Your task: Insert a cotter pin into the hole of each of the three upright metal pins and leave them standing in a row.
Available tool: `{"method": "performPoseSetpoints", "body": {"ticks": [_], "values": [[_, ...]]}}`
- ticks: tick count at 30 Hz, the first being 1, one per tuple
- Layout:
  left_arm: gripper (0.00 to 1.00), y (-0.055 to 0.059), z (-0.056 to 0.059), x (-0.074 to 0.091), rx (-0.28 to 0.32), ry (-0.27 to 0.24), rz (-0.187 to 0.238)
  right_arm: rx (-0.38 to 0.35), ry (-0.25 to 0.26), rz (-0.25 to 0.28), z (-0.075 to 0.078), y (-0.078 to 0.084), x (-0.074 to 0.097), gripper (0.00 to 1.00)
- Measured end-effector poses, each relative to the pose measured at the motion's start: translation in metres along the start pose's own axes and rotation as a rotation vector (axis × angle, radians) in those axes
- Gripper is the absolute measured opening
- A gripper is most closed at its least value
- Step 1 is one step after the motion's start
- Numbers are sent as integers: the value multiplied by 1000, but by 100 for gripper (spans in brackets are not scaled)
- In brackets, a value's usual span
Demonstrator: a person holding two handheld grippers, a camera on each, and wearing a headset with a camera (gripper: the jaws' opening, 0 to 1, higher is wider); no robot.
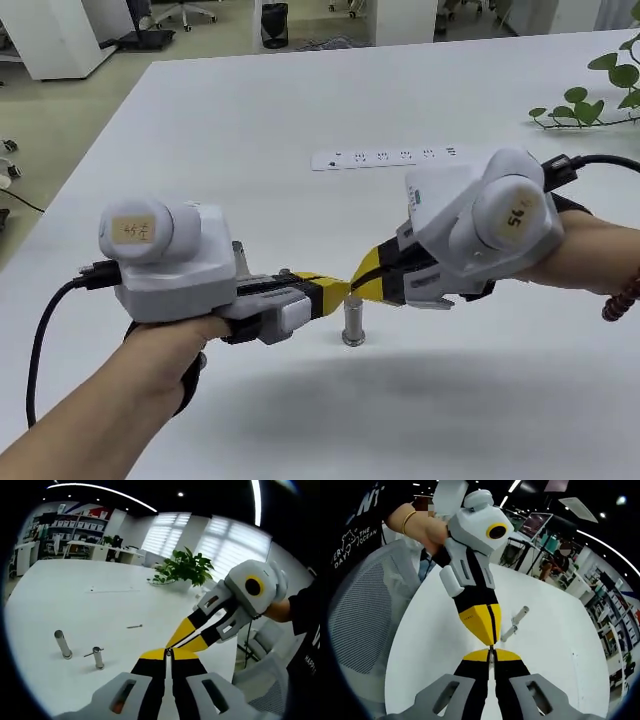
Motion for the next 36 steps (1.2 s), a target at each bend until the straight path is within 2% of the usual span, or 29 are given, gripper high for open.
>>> {"method": "performPoseSetpoints", "body": {"ticks": [8, 11, 13, 17, 24, 30, 36], "values": [[0, -1, 1, 1, -79, 20, -9, -84, -3, 54, -1, 0, 3, 0], [0, 1, 1, 2, -123, 27, -22, -160, -18, 86, -2, 2, 3, 3], [0, 3, 1, 2, -144, 24, -33, -178, -24, 95, -3, 3, 4, 5], [0, 9, -1, 4, -190, 25, -62, -281, -62, 143, -8, 1, 4, 8], [0, 13, 1, 11, -258, 44, -68, -426, -121, 204, -15, 4, 5, 12], [0, 17, 2, 16, -266, 84, -68, -506, -160, 228, -22, 8, 5, 14], [0, 18, 5, 20, -218, 125, -34, -579, -210, 268, -29, 10, 4, 14]]}}
Point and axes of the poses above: the centre of the closed fingertips' face, and the gripper's own axes: x roughly backward along the fingers, z roughly to its right, y roughly out of its underside, the point moved 5 cm from there along x, roughly backward along the fingers, and after that the axes turned 11 degrees about x, right-handed, at the moved point
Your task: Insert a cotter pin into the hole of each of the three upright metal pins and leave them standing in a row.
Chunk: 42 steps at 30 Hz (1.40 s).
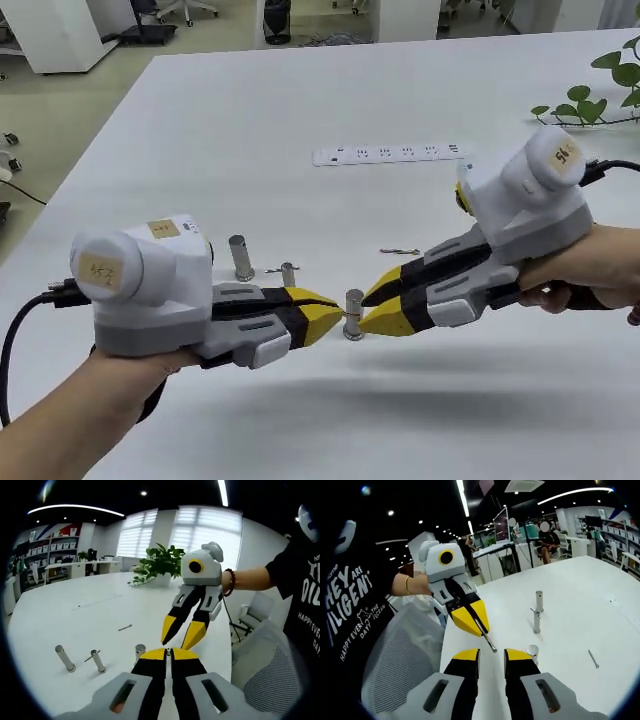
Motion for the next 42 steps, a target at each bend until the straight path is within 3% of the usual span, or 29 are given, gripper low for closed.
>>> {"method": "performPoseSetpoints", "body": {"ticks": [6, 12, 24, 33, 42], "values": [[0, -4, 5, 2, 35, 34, 41, -52, -25, 30, -3, 1, -2, 14], [0, -4, 8, 2, 66, 61, 61, -48, -40, 39, -6, -2, -3, 11], [0, -3, 10, 2, 89, 75, 68, -33, -54, 50, -8, -5, -3, 0], [0, 2, 10, -1, 98, 68, 52, 47, -50, -5, -8, -4, -2, 0], [0, 7, 9, -8, 69, 51, 26, 194, -29, -120, -5, 0, -3, 0]]}}
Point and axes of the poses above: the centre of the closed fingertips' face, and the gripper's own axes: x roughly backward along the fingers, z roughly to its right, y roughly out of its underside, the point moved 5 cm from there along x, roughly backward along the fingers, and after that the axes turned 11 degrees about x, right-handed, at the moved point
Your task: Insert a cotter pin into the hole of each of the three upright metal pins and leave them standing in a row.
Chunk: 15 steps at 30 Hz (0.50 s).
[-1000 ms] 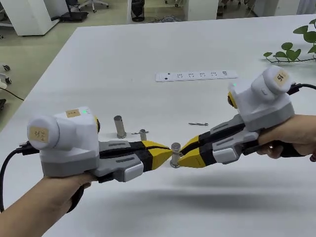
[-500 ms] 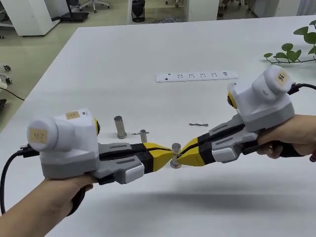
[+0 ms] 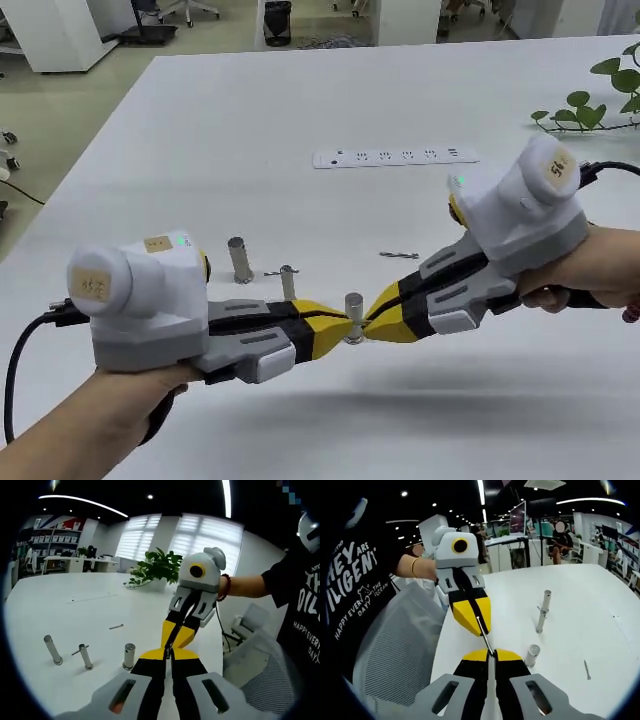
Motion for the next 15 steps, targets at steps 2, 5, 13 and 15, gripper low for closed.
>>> {"method": "performPoseSetpoints", "body": {"ticks": [2, 5, 13, 15], "values": [[0, 1, -1, -1, -7, -6, -6, 27, -7, -26, 0, 1, 0, 0], [3, 2, -3, -2, -16, -23, -9, 51, -15, -50, -1, 3, -1, 0], [9, 3, -10, -2, -29, -55, -15, 92, 3, -119, 7, 8, 1, 0], [11, 3, -12, -1, -36, -69, -13, 95, 13, -134, 10, 10, 2, 0]]}}
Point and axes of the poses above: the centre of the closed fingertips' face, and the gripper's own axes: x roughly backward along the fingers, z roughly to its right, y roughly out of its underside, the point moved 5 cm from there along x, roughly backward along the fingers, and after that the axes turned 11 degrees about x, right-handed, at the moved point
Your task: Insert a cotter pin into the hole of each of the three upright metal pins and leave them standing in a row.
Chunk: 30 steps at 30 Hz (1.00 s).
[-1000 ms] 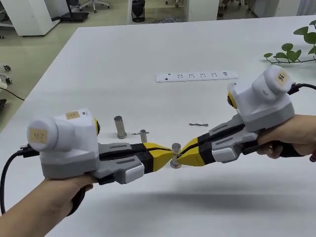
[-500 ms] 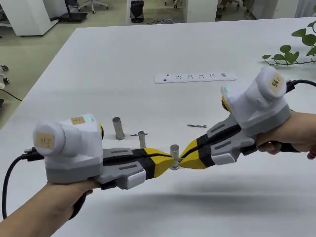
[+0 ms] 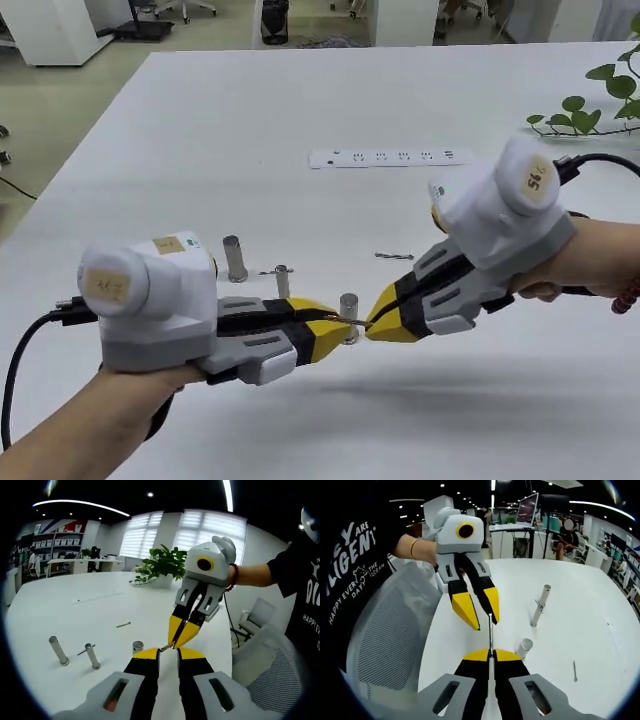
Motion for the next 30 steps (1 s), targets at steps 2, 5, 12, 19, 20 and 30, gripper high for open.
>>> {"method": "performPoseSetpoints", "body": {"ticks": [2, 5, 12, 19, 20, 30], "values": [[9, 1, -3, 0, -16, -26, 5, 5, 20, -32, 4, 4, 2, 0], [13, 3, -8, -1, -19, -66, 14, -2, 47, -80, 13, 15, 3, 0], [23, 7, -17, -7, -12, -138, 41, 1, 70, -129, 23, 31, 4, 0], [25, 13, -27, -15, -10, -204, 52, 22, 73, -189, 29, 47, 2, 0], [26, 13, -29, -16, -11, -216, 56, 24, 71, -196, 29, 49, 1, 0], [26, 23, -38, -31, -57, -288, 19, 34, 63, -221, 38, 57, -2, 0]]}}
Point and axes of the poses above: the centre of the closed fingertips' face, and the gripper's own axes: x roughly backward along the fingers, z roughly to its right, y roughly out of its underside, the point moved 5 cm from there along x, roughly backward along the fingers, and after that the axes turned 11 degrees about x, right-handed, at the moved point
